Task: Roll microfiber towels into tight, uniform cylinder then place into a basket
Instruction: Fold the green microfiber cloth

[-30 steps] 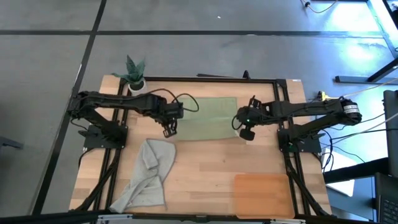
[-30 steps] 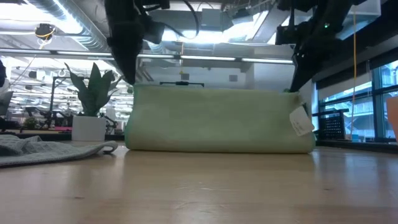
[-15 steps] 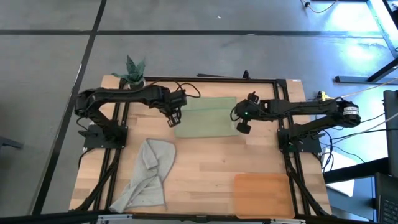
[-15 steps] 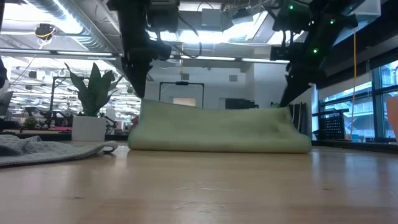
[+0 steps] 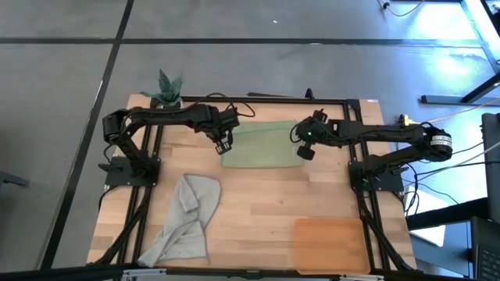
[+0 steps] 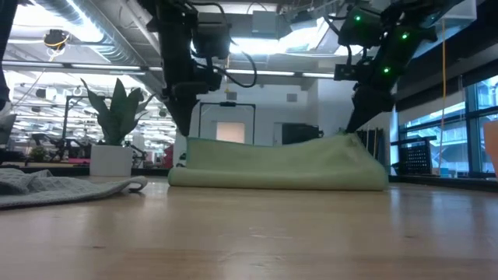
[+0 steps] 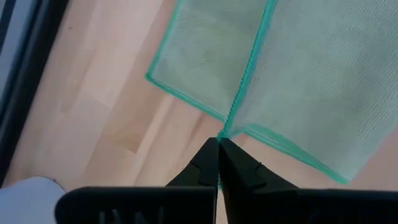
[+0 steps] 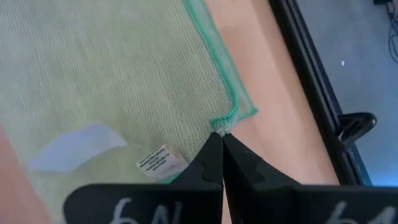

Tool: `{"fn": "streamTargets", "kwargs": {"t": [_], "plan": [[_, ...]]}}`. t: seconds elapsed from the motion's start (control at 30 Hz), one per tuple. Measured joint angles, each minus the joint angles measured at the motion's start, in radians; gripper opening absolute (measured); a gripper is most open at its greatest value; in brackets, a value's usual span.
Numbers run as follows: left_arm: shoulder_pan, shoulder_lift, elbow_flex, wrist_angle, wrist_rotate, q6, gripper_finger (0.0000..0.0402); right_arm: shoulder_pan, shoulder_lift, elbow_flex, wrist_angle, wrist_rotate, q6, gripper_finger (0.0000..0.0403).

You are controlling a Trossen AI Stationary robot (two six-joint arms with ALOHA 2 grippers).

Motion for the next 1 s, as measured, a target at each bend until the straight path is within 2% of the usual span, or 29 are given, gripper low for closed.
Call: {"fn": "streamTargets", "kwargs": {"t": [0.63, 1.0], "plan": [[0.043, 0.0, 0.0, 0.076, -0.03, 0.028, 0.0, -0.058, 0.132, 0.0, 0.12, 0.001, -0.028, 0.0003], [0.047, 0.0, 0.0, 0.094, -0.057, 0.026, 0.0004, -0.058, 0.139, 0.0, 0.129, 0.001, -0.027, 0.0065]]}}
